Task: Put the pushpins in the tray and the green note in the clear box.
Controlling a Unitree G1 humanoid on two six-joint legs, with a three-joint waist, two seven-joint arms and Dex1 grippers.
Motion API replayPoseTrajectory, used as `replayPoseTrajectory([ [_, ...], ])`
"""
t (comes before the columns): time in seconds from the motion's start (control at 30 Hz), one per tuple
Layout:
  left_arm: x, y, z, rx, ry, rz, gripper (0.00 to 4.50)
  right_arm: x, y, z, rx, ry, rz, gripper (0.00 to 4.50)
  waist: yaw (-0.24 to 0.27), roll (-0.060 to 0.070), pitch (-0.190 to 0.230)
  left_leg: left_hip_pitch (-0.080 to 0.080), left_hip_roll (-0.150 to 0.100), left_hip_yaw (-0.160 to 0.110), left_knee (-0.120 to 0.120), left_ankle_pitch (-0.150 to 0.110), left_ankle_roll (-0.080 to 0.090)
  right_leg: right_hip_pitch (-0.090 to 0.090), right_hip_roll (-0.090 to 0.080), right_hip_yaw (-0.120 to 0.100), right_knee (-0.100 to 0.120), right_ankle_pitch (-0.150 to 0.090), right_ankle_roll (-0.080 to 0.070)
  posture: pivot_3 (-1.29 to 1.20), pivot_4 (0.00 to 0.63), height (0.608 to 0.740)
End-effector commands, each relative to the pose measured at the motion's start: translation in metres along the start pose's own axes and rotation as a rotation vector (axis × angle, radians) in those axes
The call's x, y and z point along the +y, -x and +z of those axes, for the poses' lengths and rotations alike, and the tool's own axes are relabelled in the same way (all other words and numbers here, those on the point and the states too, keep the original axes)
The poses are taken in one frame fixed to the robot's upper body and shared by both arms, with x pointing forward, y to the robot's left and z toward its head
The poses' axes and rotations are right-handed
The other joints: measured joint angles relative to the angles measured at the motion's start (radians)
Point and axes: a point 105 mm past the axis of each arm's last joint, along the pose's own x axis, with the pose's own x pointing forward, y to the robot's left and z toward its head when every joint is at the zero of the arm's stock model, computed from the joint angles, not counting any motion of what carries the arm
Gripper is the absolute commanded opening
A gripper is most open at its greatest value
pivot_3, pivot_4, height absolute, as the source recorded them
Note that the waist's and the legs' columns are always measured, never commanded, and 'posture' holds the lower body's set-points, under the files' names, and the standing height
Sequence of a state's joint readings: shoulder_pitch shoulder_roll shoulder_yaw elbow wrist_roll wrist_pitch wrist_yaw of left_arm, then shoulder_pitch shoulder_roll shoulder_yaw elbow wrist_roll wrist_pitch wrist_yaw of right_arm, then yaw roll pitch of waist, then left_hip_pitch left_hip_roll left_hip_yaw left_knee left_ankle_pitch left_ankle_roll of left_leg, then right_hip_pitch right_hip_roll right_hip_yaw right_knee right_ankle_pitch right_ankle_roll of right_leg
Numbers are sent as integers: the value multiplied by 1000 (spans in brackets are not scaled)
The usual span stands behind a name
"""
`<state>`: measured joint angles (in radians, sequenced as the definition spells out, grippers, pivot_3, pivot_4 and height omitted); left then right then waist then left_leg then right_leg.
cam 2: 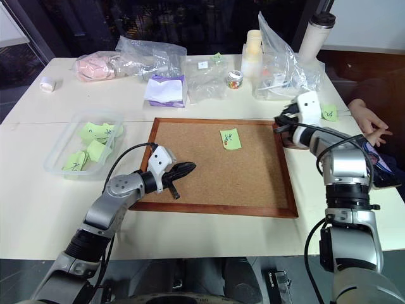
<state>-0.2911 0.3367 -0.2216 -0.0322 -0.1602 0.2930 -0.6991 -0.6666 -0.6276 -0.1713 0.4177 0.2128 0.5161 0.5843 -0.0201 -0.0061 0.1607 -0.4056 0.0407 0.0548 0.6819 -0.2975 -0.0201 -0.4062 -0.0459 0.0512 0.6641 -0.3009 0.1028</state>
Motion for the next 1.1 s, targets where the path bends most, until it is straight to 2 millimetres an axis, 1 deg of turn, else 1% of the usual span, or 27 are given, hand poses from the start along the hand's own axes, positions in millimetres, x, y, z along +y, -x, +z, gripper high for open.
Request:
replayPoseTrajectory([
  [0.03,-3,3,-23,84,33,-10,0,-20,1,7,-46,-3,-74,29,0,0,0,0,0,0,0,0,0,0,0,0,0,0,0,0,150,740],
  [0.17,-3,3,-23,85,29,-9,0,-29,-1,-8,-24,-37,-112,29,0,0,0,0,0,0,0,0,0,0,0,0,0,0,0,0,150,740],
  [0.4,-3,4,-22,86,27,-7,0,-36,-5,-26,6,-58,-141,29,-1,0,0,0,0,0,0,0,0,0,0,0,0,0,0,0,150,740],
  [0.5,-2,5,-22,85,26,-2,0,-38,-4,-28,4,-67,-139,870,-1,0,0,0,0,0,0,0,0,0,0,0,0,0,0,0,150,740],
  [0.67,-1,6,-22,85,25,1,0,-34,-4,-18,-10,-22,-121,3419,-2,0,0,0,1,0,0,0,0,0,0,0,0,0,0,0,150,740],
  [0.73,-2,6,-22,86,26,0,0,-31,-4,-8,-36,-12,-107,4471,-2,0,0,0,1,0,0,0,0,0,0,0,0,0,0,0,150,740],
  [0.83,-2,7,-23,87,29,-1,0,-25,-3,4,-63,6,-83,4471,-3,0,0,0,1,0,0,0,0,0,0,0,0,0,0,0,150,740],
  [1.0,-2,12,-27,97,36,-3,0,-2,-1,22,-101,54,0,4471,-3,0,0,0,2,0,0,0,0,0,0,0,0,0,0,0,150,740],
  [1.07,-3,15,-30,112,31,-5,0,22,0,31,-131,83,77,4471,-3,0,0,0,2,0,0,0,0,0,0,0,0,0,0,0,150,740],
  [1.1,-4,15,-31,115,33,-3,0,36,0,34,-144,91,127,4471,-5,0,0,0,3,0,-1,0,0,0,1,0,0,0,0,0,150,740],
])
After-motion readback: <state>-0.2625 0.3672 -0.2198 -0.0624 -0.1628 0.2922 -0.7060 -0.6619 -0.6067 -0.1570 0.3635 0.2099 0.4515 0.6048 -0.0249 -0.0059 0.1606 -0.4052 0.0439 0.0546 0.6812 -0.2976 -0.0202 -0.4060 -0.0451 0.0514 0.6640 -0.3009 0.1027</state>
